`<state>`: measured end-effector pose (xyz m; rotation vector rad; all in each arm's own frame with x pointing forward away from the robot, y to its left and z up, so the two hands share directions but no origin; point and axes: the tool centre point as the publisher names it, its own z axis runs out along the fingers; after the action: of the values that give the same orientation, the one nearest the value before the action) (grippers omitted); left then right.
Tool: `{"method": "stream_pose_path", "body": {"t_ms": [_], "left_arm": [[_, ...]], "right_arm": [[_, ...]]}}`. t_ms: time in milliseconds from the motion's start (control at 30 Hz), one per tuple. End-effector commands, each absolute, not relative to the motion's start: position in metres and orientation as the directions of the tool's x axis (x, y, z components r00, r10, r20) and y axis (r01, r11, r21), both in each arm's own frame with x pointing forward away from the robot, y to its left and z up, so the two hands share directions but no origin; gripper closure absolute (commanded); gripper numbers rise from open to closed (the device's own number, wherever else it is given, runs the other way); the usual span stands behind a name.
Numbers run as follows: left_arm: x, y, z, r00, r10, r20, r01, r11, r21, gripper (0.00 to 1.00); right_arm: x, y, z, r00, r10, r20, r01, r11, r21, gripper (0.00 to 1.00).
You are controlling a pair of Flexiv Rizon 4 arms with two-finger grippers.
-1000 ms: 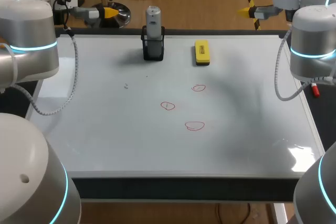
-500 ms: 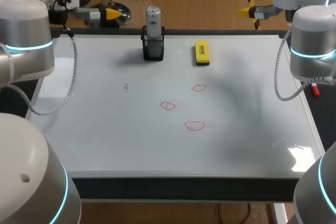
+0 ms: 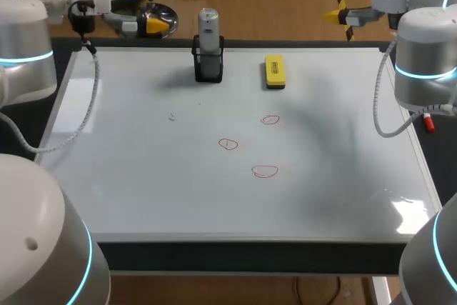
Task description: Pick up the inspection probe, press it on each red-marked spot on the whiteboard one by one, put down the probe, pick up the eraser, and wipe off all the red marks.
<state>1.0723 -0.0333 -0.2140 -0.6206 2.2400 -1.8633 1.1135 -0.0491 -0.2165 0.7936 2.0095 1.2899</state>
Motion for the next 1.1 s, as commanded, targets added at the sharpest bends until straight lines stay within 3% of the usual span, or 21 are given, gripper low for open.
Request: {"method": "stream_pose_path", "body": {"t_ms": [33,533,1100], "left_arm": [[1.078,-0.045,-0.218,-0.94,-0.307,0.149,-0.203,0.152,-0.967,0.0],[1.058,-0.099,-0.234,-0.978,-0.126,0.163,-0.182,0.157,-0.971,0.0],[1.055,-0.131,-0.269,-0.986,-0.062,0.152,-0.155,0.04,-0.987,0.0]], "right_arm": [[1.114,-0.049,-0.216,-0.632,0.755,-0.174,0.157,0.345,0.925,0.0],[1.114,-0.049,-0.216,-0.632,0.755,-0.174,0.157,0.345,0.925,0.0],[1.114,-0.049,-0.216,-0.632,0.755,-0.174,0.157,0.345,0.925,0.0]]}}
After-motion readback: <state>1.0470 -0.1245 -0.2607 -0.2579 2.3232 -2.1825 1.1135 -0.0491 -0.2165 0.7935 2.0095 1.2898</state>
